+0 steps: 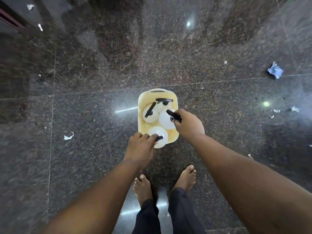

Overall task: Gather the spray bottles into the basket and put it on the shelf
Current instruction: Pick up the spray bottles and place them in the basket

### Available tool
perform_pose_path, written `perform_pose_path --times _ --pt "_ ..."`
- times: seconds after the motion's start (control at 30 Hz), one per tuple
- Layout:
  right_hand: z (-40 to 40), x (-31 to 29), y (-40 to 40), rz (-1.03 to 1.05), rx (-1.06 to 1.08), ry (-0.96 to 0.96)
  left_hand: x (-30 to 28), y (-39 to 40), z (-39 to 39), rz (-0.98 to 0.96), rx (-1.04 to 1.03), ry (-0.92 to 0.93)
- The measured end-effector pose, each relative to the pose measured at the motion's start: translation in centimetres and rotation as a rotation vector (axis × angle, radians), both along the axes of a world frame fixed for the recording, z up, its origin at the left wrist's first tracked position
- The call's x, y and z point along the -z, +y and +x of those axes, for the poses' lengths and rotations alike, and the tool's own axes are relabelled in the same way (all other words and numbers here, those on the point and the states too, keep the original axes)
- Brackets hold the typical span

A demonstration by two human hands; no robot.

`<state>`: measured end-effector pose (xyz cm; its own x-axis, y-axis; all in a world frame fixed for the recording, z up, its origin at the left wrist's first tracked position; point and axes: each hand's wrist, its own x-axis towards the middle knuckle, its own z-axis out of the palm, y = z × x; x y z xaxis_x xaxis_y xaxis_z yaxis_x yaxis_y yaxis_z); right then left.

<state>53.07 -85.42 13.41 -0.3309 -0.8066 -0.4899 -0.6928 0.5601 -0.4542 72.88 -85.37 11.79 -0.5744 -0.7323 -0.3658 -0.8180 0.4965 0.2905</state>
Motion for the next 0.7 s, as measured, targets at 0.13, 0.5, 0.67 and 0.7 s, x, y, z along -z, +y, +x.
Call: perform_pose_path --times 0.13,0.5,0.67,0.7 --pt "0.9 2.7 0.0 0.046 -0.013 0.039 2.5 -1.4 -0.1 0.004 0.014 -0.070" --pt "0.5 9.7 -1.6 0.094 -0.033 0.085 10.0 -2.9 0.2 0.033 0.076 -0.147" --pt "0.3 12.2 -2.4 0.113 -0.058 0.088 12.5 -3.7 -0.2 0.052 0.087 -0.169" --pt "0.3 12.6 -2.6 0.119 -0.061 0.091 13.0 -3.9 -0.3 0.050 0.088 -0.172"
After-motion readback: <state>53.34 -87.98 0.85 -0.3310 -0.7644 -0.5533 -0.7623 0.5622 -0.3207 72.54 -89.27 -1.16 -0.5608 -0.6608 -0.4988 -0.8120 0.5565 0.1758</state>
